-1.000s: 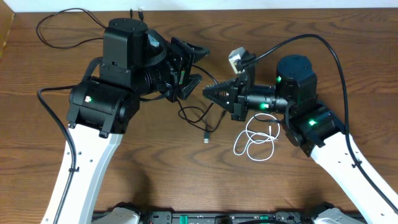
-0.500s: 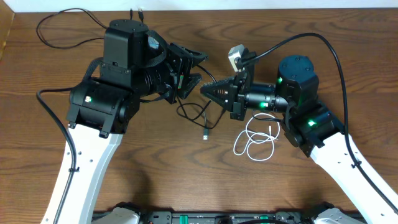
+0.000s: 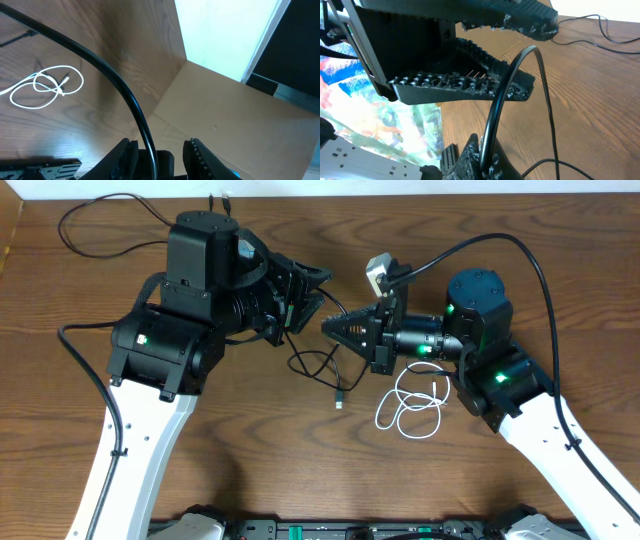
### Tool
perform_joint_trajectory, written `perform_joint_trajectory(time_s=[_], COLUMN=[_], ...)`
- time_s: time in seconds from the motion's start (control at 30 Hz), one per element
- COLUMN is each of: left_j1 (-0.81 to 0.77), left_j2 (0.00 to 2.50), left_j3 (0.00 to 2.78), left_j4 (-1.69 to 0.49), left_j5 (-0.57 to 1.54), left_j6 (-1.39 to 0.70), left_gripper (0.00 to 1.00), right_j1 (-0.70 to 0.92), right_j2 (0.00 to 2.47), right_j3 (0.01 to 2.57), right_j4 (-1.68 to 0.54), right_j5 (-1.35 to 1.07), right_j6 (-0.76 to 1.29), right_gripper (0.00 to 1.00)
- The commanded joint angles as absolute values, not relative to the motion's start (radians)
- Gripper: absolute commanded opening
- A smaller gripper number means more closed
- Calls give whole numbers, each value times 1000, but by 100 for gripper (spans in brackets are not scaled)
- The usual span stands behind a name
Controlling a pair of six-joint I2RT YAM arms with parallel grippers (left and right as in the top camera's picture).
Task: Untangle cables
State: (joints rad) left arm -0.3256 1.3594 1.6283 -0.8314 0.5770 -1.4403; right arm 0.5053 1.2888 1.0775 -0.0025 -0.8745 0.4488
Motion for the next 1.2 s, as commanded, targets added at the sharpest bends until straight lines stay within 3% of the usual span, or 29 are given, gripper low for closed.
perform_joint_trajectory(time_s=[0.0, 0.17, 0.27, 0.6, 0.77, 0.93, 1.0, 1.07, 1.13, 1.17], left_j1=[-327, -327, -327, -327, -327, -327, -327, -326, -317, -311], left_j2=[1347, 1347, 1346, 1346, 1347, 1346, 1346, 1346, 1346, 1346], left_j3=[1633, 1633, 1633, 1633, 1633, 1633, 1633, 1633, 1633, 1633], left_j4=[-833, -833, -833, -833, -833, -833, -833, -832, -832, -833], left_j5=[572, 572, 572, 573, 573, 572, 572, 569, 549, 544], left_j6=[-1438, -1438, -1438, -1438, -1438, -1438, -1438, -1438, -1438, -1438], left_gripper=[35, 34, 27, 19, 19, 8, 8, 7, 7, 7], right_j1=[513, 513, 513, 513, 512, 512, 512, 512, 505, 502], right_j2=[1287, 1287, 1287, 1287, 1287, 1287, 1287, 1287, 1287, 1287], right_j3=[1082, 1082, 1083, 1082, 1082, 1082, 1082, 1083, 1083, 1082], right_j4=[0, 1, 1, 1, 1, 1, 0, -1, -10, -16], right_j5=[-896, -905, -904, -905, -905, -905, -904, -904, -904, -904], right_j6=[460, 459, 459, 459, 459, 459, 459, 459, 459, 459], right_gripper=[1, 1, 1, 1, 1, 1, 6, 22, 56, 64])
